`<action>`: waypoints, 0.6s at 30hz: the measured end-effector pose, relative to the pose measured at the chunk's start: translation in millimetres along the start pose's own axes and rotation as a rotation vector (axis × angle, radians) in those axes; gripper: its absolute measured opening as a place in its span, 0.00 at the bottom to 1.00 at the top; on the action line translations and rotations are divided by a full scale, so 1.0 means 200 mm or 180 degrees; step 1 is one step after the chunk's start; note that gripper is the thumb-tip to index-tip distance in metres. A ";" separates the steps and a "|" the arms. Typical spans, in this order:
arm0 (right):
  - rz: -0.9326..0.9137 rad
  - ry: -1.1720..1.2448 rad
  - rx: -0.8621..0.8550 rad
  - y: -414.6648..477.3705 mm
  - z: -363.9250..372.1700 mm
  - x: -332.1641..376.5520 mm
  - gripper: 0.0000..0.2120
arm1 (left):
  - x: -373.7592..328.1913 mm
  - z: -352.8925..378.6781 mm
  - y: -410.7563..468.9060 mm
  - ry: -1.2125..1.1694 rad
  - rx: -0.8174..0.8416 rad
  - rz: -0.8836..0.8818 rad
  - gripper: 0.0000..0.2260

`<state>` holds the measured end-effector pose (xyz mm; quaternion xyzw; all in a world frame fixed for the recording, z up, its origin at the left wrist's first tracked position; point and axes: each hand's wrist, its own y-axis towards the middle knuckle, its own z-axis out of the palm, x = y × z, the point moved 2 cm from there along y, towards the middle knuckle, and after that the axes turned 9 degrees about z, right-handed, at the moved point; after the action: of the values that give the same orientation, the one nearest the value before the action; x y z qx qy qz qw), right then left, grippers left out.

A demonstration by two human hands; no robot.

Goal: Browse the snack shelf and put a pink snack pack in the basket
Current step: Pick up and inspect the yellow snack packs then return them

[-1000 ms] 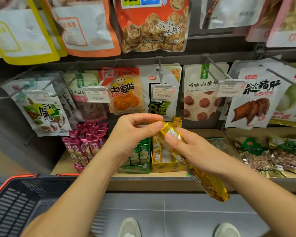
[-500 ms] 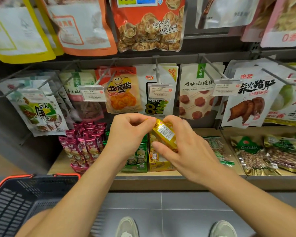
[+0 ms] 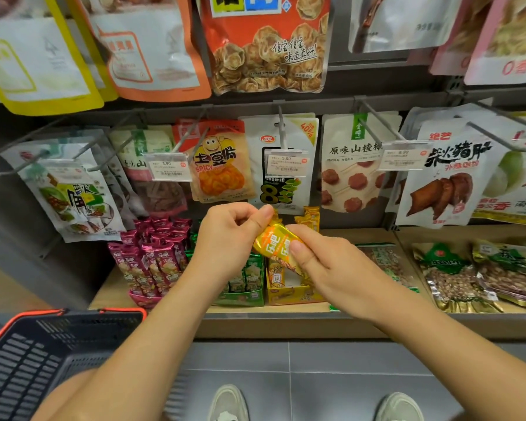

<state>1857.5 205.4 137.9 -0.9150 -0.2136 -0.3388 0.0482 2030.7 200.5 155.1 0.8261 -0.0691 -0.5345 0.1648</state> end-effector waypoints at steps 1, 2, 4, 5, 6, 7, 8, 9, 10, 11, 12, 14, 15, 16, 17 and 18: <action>-0.0011 0.0068 0.0013 0.00 0.00 0.00 0.21 | 0.00 0.00 0.00 0.0064 0.0078 0.0022 0.18; -0.0048 0.0106 0.0013 -0.01 -0.01 0.01 0.22 | 0.00 0.00 0.01 0.0115 0.0164 0.0050 0.19; -0.0169 0.0057 -0.0018 -0.01 -0.01 0.02 0.26 | 0.00 -0.01 0.03 0.0129 0.0301 0.0026 0.20; -0.0210 0.0036 -0.0017 -0.01 0.00 0.02 0.28 | 0.01 -0.01 0.03 0.0118 0.0361 -0.0027 0.20; -0.0221 0.0064 0.0007 -0.01 0.00 0.02 0.27 | 0.01 -0.01 0.04 0.0091 0.0421 -0.0089 0.20; -0.0205 0.0143 0.0052 -0.01 0.00 0.02 0.25 | 0.01 -0.01 0.03 0.0010 0.0469 -0.0144 0.20; -0.0179 0.0259 0.0120 -0.01 0.00 0.01 0.22 | 0.01 0.00 0.03 -0.0135 0.0514 -0.0177 0.19; -0.0151 0.0404 0.0214 -0.01 0.00 0.00 0.20 | 0.01 -0.01 0.03 -0.0339 0.0579 -0.0194 0.17; -0.0117 0.0574 0.0327 -0.01 -0.01 -0.01 0.18 | 0.01 -0.01 0.02 -0.0589 0.0701 -0.0203 0.15; -0.0070 0.0770 0.0435 -0.01 -0.02 -0.03 0.17 | 0.02 -0.02 0.02 -0.0868 0.0888 -0.0209 0.14; -0.0033 0.0945 0.0516 -0.01 -0.03 -0.04 0.16 | 0.01 -0.03 0.02 -0.1070 0.1101 -0.0166 0.12; -0.0103 0.1072 0.0563 0.00 -0.05 -0.05 0.16 | 0.00 -0.05 0.02 -0.1142 0.1320 0.0008 0.11; -0.0166 0.1057 0.0557 0.01 -0.06 -0.06 0.16 | 0.00 -0.06 0.02 -0.1108 0.1264 0.0081 0.12; -0.0192 0.1031 0.0557 0.01 -0.06 -0.06 0.17 | 0.00 -0.05 0.03 -0.1096 0.1133 0.0119 0.12; -0.0178 0.1017 0.0569 0.02 -0.06 -0.06 0.18 | 0.00 -0.05 0.03 -0.1116 0.0997 0.0115 0.11; -0.0144 0.1028 0.0597 0.02 -0.05 -0.06 0.18 | 0.01 -0.04 0.03 -0.1158 0.0903 0.0093 0.10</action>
<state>1844.8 194.5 138.7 -0.8352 -0.2543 -0.4609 0.1593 2039.1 196.6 158.7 0.7299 -0.1841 -0.6571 0.0395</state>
